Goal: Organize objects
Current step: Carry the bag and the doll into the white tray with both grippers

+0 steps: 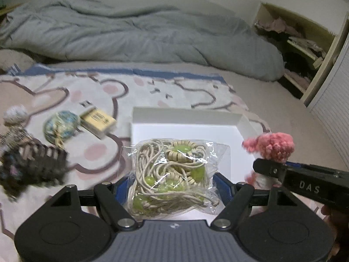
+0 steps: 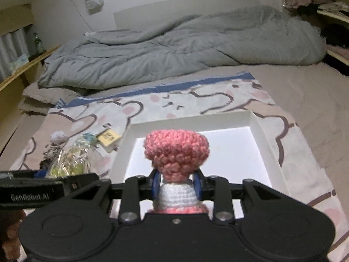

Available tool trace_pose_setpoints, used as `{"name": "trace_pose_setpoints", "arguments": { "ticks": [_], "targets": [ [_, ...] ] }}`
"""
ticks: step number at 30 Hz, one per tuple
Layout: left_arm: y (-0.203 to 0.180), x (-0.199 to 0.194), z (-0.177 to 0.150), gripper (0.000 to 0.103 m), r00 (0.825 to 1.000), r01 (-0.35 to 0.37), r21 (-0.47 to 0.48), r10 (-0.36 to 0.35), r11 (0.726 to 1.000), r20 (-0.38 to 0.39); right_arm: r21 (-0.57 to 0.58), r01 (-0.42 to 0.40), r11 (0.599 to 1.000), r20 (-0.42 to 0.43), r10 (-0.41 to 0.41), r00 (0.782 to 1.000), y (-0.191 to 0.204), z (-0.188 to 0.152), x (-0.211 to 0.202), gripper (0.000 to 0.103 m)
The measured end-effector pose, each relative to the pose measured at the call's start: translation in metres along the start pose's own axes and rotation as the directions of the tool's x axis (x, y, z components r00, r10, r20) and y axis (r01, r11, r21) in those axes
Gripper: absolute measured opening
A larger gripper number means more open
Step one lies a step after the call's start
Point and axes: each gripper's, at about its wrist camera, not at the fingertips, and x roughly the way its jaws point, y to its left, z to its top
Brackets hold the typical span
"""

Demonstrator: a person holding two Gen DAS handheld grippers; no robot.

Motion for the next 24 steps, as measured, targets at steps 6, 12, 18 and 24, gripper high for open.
{"name": "trace_pose_setpoints", "arguments": {
  "ticks": [6, 12, 18, 24],
  "targets": [
    [-0.008, 0.029, -0.004, 0.078, 0.999, -0.019, 0.007, 0.019, 1.0, -0.04, 0.031, 0.011, 0.999, -0.055, -0.009, 0.998, -0.019, -0.003, 0.026, 0.032],
    [-0.012, 0.042, -0.007, 0.081, 0.997, -0.062, 0.04, 0.064, 0.997, -0.05, 0.036, 0.019, 0.999, -0.119, -0.015, 0.993, -0.024, -0.008, 0.047, 0.032],
    [-0.009, 0.041, -0.011, 0.088, 0.995, -0.079, 0.058, 0.082, 0.995, -0.049, 0.077, 0.042, 0.996, -0.12, -0.032, 0.992, -0.03, -0.009, 0.048, 0.064],
    [-0.01, 0.035, -0.01, 0.088, 0.995, -0.082, 0.069, 0.085, 0.994, -0.047, 0.059, 0.039, 0.997, -0.118, -0.032, 0.992, -0.027, -0.01, 0.042, 0.064]
  ]
}}
